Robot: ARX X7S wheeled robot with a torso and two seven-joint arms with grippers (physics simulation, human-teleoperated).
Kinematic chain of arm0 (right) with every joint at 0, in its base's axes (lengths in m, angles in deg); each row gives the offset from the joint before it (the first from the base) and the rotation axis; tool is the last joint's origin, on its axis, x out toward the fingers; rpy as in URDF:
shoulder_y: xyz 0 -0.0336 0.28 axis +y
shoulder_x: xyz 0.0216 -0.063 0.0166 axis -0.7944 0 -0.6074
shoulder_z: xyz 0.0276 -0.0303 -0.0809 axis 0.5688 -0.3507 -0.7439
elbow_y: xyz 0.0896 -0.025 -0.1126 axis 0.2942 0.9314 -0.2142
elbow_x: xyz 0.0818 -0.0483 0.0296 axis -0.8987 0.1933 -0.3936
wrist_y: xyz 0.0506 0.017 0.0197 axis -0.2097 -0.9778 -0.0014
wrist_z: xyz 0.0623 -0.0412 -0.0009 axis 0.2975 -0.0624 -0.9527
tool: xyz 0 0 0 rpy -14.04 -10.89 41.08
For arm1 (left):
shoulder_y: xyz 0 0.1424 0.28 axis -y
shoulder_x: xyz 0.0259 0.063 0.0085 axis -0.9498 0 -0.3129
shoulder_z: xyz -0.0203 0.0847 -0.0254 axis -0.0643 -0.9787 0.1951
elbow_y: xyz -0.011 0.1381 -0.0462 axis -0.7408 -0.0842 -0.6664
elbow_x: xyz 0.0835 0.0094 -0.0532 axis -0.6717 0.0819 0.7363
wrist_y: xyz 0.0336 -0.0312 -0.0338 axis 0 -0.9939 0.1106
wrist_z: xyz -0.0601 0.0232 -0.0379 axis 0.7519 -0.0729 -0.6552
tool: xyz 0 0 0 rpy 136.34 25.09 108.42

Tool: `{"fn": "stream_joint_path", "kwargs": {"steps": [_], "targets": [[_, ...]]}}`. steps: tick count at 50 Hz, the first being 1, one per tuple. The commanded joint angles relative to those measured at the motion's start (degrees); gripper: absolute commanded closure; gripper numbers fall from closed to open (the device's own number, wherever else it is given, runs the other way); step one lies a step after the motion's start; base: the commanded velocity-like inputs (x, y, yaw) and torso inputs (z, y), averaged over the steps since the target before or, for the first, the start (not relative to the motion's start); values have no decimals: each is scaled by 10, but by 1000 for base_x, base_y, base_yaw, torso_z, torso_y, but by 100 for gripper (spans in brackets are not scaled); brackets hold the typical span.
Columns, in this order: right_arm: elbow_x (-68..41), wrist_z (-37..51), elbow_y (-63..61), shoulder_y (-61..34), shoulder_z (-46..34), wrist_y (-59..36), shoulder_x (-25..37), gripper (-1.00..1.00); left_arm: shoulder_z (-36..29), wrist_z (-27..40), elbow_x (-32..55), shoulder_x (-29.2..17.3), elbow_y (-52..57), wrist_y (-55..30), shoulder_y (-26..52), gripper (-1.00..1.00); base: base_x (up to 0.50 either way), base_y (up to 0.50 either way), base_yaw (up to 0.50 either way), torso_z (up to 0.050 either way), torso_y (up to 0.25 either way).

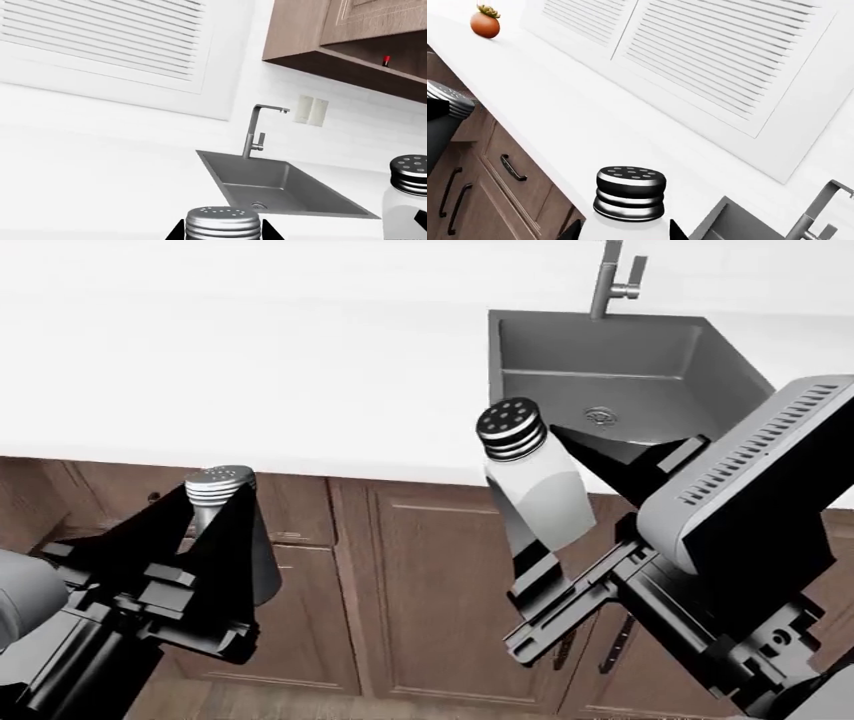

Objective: Pick and place the shaker into the drawer. Then close the cabinet.

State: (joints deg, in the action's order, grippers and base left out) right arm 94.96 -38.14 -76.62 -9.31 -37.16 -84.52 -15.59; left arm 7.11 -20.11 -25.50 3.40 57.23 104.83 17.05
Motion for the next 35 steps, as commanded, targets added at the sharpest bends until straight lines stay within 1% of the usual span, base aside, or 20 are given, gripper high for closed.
{"fn": "stream_joint_path", "kwargs": {"steps": [1,13,35], "targets": [[3,0,0,-2,2,0,2,100,4,-3,4,0,0,4,5,100,-223,481,0,0,0],[8,0,0,0,-2,0,0,100,4,-5,1,-1,-2,7,0,100,-187,484,0,1,0],[10,0,0,-7,-20,0,12,100,9,-4,9,-4,4,12,0,100,-50,498,0,0,0]]}}
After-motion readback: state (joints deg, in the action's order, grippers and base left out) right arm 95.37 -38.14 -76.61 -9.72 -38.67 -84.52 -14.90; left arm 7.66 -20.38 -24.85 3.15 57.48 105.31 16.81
